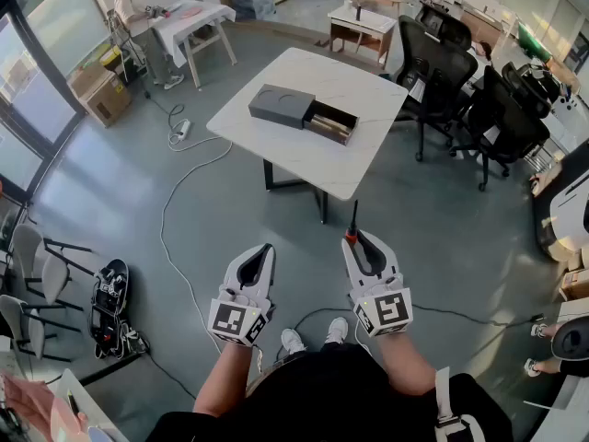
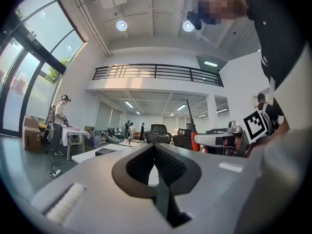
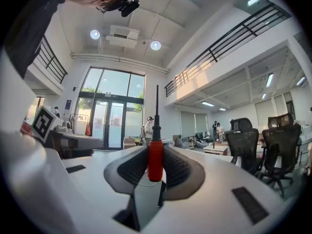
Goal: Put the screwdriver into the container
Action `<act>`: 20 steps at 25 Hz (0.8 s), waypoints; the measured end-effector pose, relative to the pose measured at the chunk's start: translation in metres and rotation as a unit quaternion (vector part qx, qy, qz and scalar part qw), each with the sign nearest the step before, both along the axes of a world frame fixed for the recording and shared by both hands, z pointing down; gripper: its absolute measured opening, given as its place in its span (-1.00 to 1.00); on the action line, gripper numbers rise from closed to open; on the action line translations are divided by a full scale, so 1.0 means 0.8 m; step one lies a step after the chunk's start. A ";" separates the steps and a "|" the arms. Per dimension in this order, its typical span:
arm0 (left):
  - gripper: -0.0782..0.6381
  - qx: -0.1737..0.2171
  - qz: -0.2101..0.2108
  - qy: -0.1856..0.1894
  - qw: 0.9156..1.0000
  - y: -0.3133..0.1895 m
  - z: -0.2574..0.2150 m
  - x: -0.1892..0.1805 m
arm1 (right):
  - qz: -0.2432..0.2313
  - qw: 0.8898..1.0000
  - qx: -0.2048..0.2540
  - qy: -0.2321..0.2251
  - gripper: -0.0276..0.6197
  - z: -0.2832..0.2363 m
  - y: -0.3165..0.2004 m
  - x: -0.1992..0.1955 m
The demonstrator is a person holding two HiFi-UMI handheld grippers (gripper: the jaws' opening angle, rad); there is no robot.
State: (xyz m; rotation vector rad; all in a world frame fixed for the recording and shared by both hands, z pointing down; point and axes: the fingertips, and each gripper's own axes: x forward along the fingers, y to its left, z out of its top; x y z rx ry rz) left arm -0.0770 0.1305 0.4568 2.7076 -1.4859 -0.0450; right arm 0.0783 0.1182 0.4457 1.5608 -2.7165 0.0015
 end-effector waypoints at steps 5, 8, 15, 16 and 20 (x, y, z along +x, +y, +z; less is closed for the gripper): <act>-0.75 0.006 -0.001 -0.001 1.000 -0.003 -0.005 0.003 | -0.001 1.000 0.006 0.001 -0.61 0.000 -0.001 0.001; -0.75 0.011 -0.001 -0.002 1.000 0.008 -0.009 -0.002 | 0.001 1.000 0.007 0.006 -0.61 -0.001 0.007 -0.005; -0.75 0.024 0.003 -0.013 1.000 0.031 -0.014 -0.025 | 0.011 1.000 0.011 -0.022 -0.61 -0.015 0.031 -0.023; -0.75 0.025 0.006 -0.013 1.000 0.035 -0.015 -0.029 | 0.015 0.999 0.009 -0.027 -0.61 -0.016 0.035 -0.026; -0.75 0.029 0.019 -0.007 0.999 0.049 -0.015 -0.048 | 0.029 0.999 0.005 -0.034 -0.61 -0.017 0.049 -0.039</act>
